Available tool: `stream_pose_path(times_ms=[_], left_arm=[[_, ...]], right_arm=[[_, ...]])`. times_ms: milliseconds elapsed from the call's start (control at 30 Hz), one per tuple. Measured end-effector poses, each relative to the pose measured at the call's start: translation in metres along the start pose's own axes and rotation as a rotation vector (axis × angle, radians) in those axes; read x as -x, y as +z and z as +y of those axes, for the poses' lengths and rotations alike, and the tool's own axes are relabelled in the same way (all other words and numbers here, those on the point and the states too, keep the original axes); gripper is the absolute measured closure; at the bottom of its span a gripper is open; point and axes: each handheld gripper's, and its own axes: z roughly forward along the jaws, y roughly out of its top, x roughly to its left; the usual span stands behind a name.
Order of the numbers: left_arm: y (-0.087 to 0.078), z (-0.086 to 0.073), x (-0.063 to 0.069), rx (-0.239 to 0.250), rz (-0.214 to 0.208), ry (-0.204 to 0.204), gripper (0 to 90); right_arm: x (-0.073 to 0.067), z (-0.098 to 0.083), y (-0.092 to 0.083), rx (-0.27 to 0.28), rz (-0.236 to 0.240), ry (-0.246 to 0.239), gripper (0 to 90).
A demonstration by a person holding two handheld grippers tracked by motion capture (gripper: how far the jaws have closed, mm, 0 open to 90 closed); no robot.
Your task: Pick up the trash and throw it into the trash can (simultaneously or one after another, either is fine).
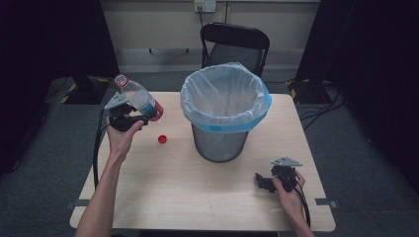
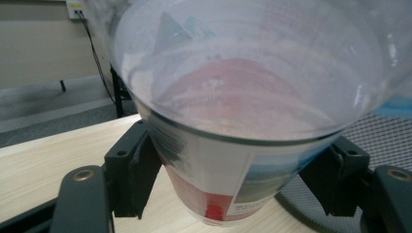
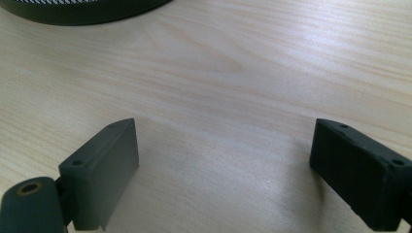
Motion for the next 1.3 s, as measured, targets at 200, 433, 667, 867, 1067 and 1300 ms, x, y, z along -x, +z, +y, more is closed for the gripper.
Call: stream_pose_path(times_ms=[200, 433, 667, 867, 1067, 1300], left_arm=[[-0.007, 0.006, 0.004, 0.034, -0.023, -0.027, 28.4], [-0.014, 0.026, 0.014, 0.065, -0.037, 0.009, 28.4], [-0.014, 0.038, 0.021, 0.086, -0.049, 0.016, 28.4], [-0.014, 0.044, 0.023, 0.1, -0.042, 0.021, 28.4], [-0.013, 0.055, 0.027, 0.136, -0.065, 0.01, 28.4], [-0.018, 0.077, 0.033, 0.189, -0.083, 0.005, 28.5]], right_arm=[[0.0, 0.0, 0.0, 0.0, 0.0, -0.001, 9.5], [0.0, 0.0, 0.0, 0.0, 0.0, 0.0, 9.5], [0.0, 0.0, 0.0, 0.0, 0.0, 0.0, 9.5], [0.0, 0.0, 0.0, 0.0, 0.0, 0.0, 9.5], [0.0, 0.0, 0.0, 0.0, 0.0, 0.0, 9.5], [0.0, 0.0, 0.0, 0.0, 0.0, 0.0, 9.5]])
